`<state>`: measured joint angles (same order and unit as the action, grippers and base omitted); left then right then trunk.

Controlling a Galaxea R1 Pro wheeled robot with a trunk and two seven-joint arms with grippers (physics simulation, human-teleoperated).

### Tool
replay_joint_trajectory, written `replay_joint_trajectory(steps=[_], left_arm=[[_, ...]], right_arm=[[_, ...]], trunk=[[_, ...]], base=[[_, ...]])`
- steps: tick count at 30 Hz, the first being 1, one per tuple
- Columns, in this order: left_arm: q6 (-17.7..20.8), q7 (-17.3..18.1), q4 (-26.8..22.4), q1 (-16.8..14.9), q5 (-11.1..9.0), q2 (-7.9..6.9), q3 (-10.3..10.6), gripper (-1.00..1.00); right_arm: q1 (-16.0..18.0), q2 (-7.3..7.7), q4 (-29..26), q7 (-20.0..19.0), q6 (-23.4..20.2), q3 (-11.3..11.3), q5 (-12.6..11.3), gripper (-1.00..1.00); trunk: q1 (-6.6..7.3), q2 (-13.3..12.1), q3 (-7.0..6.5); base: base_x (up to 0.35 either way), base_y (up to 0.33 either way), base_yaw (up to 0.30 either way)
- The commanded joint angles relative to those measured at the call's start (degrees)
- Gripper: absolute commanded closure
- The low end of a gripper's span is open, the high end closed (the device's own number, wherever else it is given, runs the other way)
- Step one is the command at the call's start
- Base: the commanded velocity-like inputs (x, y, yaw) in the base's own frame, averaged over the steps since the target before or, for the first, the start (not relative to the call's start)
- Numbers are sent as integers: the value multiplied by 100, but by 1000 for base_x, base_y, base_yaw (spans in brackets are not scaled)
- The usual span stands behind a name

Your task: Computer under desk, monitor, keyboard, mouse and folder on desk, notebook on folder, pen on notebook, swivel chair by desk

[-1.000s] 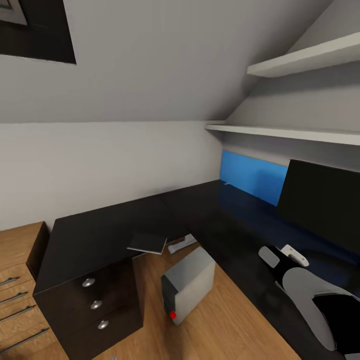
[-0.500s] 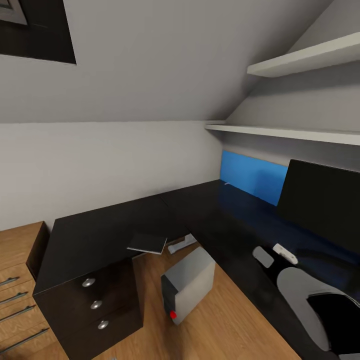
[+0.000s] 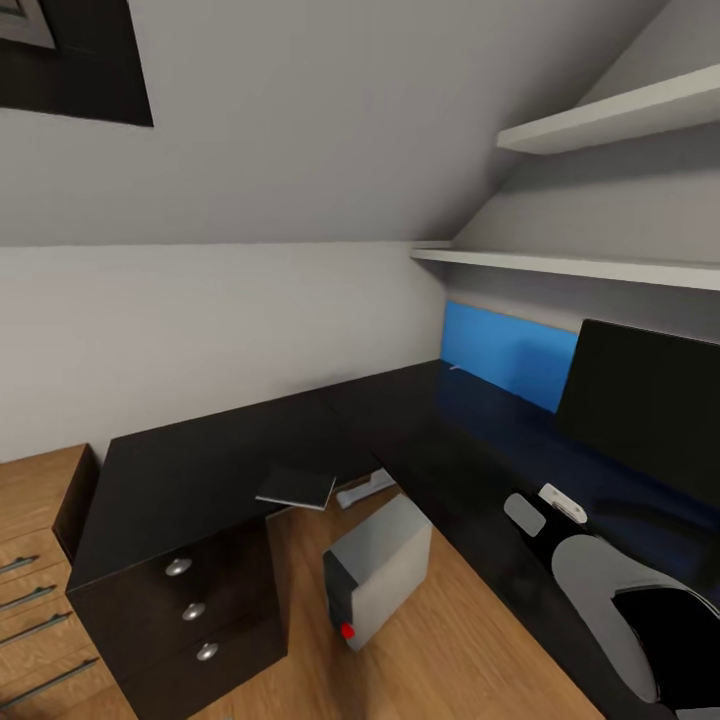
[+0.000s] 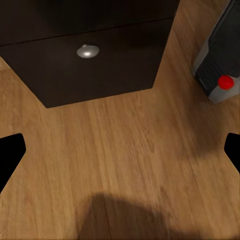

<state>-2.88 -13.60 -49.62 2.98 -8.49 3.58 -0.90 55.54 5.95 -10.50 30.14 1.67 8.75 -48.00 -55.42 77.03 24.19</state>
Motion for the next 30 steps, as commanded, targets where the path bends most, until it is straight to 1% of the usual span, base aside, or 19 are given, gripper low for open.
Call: replay_joint_trajectory(steps=[1,14,23,25,30], left_arm=[[-20,-3,-1,1,-56,2,0,-100],[-16,-2,9,1,-58,2,2,-100],[-11,-2,14,1,-63,2,2,-100],[-14,-2,12,1,-62,2,2,-100],[-19,-8,12,1,-57,2,2,-100]], right_arm=[[2,2,-5,13,25,44,-69,100],[1,2,-5,50,35,31,-69,100],[3,4,3,74,35,30,-69,100],[4,5,4,127,35,30,-69,100],[3,5,1,396,42,30,-69,100]], trunk=[[-1,3,5],[-1,3,5],[-1,3,5],[-1,3,5],[-1,3,5]], base=[[107,117,0],[45,48,0],[5,6,0],[0,0,0],[0,0,0]])
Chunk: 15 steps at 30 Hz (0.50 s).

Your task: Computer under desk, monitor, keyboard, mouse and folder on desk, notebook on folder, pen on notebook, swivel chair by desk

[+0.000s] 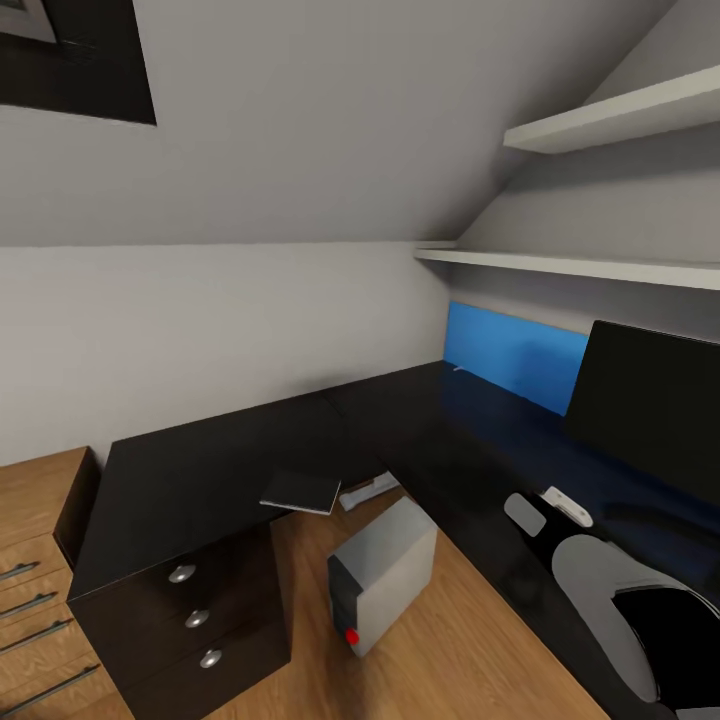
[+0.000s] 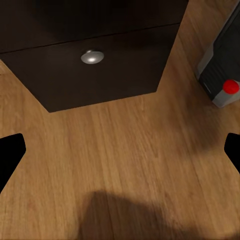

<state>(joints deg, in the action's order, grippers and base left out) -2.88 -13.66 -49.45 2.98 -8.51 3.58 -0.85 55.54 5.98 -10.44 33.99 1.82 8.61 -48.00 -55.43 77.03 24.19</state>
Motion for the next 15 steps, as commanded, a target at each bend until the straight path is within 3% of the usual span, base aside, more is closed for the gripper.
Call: replay_joint_trajectory(steps=[1,15], left_arm=[[-19,-4,-6,1,-55,3,-3,-100],[-28,-5,-7,1,-54,-6,-3,-100]], right_arm=[[5,3,-6,45,27,44,-66,100],[4,10,-7,115,29,44,-60,100]], trunk=[[0,3,5],[0,3,5]], base=[[0,0,0],[0,0,0]])
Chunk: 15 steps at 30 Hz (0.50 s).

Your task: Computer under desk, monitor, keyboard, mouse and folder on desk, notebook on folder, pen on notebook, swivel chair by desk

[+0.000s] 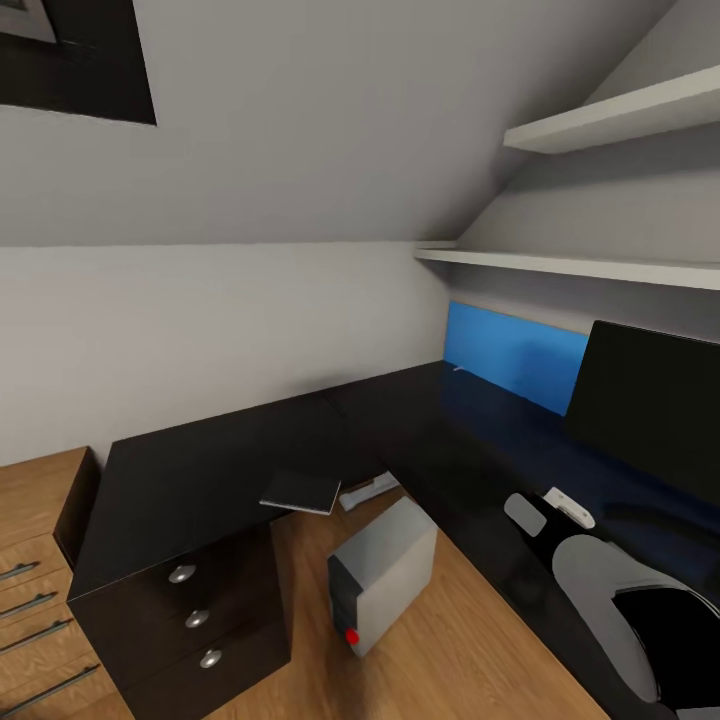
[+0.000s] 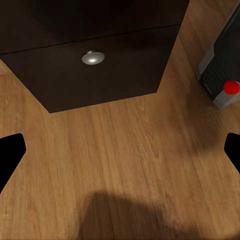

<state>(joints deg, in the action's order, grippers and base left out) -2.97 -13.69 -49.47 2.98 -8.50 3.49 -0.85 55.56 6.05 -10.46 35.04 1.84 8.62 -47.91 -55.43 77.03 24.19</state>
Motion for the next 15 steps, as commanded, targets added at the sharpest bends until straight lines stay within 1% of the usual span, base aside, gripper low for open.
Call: replay_joint_trajectory(steps=[1,9,10,15], left_arm=[[-19,-2,-4,1,-55,3,-3,-100],[-19,4,-8,1,-54,3,-6,-100],[-19,5,-7,1,-51,3,-5,-100],[-19,5,-2,1,-55,3,-4,-100]], right_arm=[[1,2,-6,10,27,43,-69,100],[0,1,-8,11,35,51,-62,100],[-1,1,-8,11,35,52,-61,-100],[0,1,-9,85,36,56,-54,-100]], trunk=[[0,3,5],[0,3,5],[0,3,5],[0,3,5]], base=[[0,0,0],[0,0,0],[0,0,0],[0,0,0]])
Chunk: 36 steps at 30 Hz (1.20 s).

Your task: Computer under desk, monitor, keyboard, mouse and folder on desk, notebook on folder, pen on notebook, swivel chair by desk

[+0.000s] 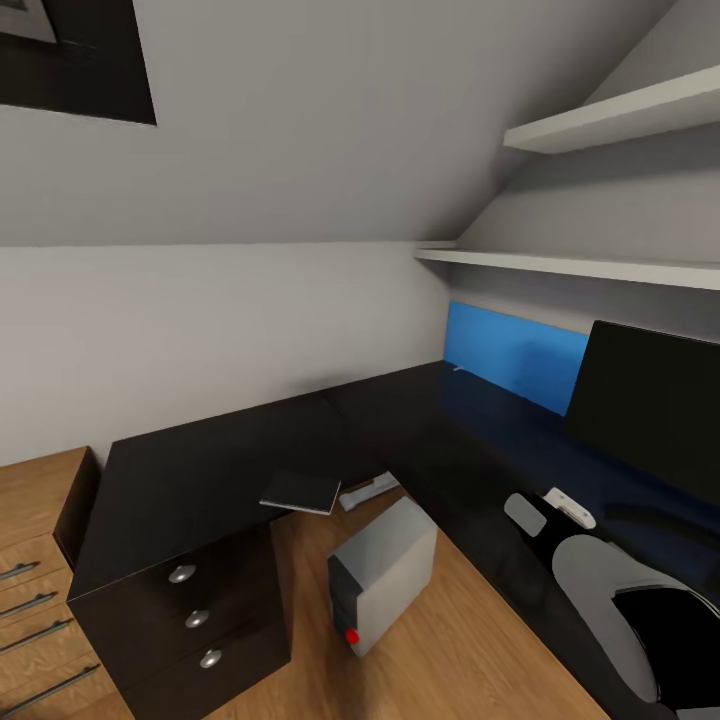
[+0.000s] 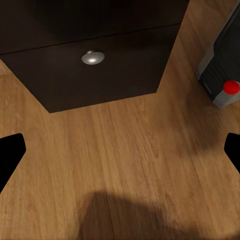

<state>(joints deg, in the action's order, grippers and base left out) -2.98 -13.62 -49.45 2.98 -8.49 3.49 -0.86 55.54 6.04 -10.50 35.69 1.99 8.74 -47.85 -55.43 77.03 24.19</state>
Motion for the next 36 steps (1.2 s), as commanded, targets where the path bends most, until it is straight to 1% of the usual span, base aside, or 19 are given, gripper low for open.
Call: replay_joint_trajectory(steps=[1,9,13,15,16,18,23,28,32,33,35,36], left_arm=[[-19,-2,-5,1,-56,3,-4,-100],[-19,-9,-4,1,-56,3,-7,-100],[-16,-13,-4,1,-56,3,-9,-100],[-13,-15,-4,1,-56,3,-7,-100],[-12,-17,1,1,-58,3,-7,-100],[-11,-18,31,1,-57,3,-6,-100],[-10,-18,96,1,-56,3,-3,-100],[-5,-18,143,1,-56,4,3,-100],[-3,-18,232,1,-50,8,18,-100],[0,-18,264,1,-49,10,27,-100],[1,-18,272,1,-48,11,29,-100],[5,-20,277,1,-48,11,31,-100]], right_arm=[[3,3,-5,32,20,44,-59,-100],[9,11,-50,43,24,43,-40,-100],[4,49,-227,59,73,47,-34,-100],[3,128,-319,69,87,46,-33,-100],[2,253,-371,74,93,43,-36,-100],[1,348,-398,76,96,42,-41,-100],[1,421,-428,76,93,40,-44,-100],[1,435,-441,66,87,47,-45,-100],[1,412,-438,63,97,53,-41,-100],[-3,360,-437,57,115,74,-37,-100],[-5,307,-438,55,138,98,-24,-100],[-6,239,-437,54,171,128,8,-100]], trunk=[[0,3,5],[0,3,5],[0,3,5],[0,3,5],[0,3,5],[0,3,5],[0,3,5],[0,3,5],[0,3,5],[0,3,5],[0,3,5],[0,3,5]], base=[[0,0,0],[0,0,0],[0,0,0],[0,0,0],[0,0,0],[0,0,0],[0,0,0],[0,0,0],[0,0,48],[0,0,212],[0,0,230],[0,0,251]])
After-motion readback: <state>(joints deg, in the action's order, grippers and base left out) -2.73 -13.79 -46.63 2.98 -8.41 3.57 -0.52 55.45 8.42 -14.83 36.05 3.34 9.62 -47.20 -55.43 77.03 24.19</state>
